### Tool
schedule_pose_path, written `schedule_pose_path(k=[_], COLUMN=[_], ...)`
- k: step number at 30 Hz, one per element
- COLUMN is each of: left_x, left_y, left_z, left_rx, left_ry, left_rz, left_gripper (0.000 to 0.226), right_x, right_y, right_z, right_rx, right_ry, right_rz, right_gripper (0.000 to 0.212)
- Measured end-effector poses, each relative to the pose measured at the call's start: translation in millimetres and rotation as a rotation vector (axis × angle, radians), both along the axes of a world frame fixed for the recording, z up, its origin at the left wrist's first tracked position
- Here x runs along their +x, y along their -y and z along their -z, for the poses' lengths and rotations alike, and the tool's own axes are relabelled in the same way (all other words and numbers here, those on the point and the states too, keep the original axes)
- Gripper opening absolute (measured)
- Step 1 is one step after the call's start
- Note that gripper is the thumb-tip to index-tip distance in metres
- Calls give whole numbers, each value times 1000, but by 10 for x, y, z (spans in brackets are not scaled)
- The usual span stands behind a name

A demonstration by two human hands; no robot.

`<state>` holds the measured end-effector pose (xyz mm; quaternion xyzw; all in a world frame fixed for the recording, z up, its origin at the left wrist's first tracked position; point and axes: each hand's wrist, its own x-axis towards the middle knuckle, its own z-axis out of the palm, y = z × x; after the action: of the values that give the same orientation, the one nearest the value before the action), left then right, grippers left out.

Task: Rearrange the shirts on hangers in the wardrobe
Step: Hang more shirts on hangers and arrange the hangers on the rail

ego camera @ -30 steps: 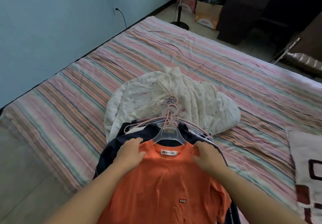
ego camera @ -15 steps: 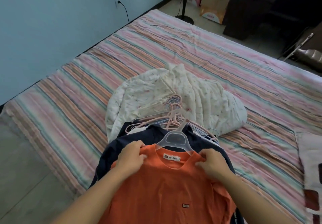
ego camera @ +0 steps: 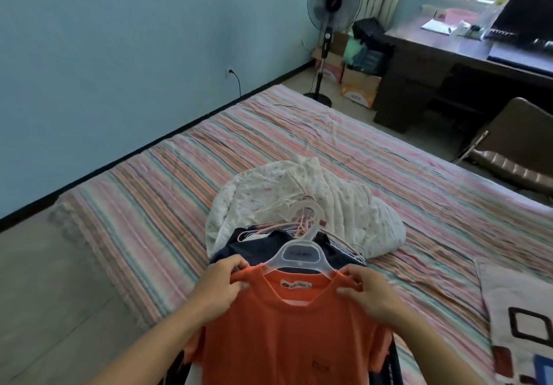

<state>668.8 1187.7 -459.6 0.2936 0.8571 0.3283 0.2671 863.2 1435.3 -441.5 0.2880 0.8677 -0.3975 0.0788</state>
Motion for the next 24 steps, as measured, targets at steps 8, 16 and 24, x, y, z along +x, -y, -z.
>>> schedule_pose_path(k=[8,16,24], left_x=[445,997,1644], left_y=[1184,2436,3571], left_z=[-952,-2092,-3117], left_rx=[207,317,380], left_ry=[-114,-246,-412], left_rz=[-199,-287,-358], left_gripper=[25,25,27], right_x=[159,430,779], right_y=[1038,2072,2992], right_z=[-933,-2059,-3108], right_rx=[32,67,89], right_ry=[-289,-445,-561], right_rz=[-28,-197,-360], right_gripper=[20,23,21])
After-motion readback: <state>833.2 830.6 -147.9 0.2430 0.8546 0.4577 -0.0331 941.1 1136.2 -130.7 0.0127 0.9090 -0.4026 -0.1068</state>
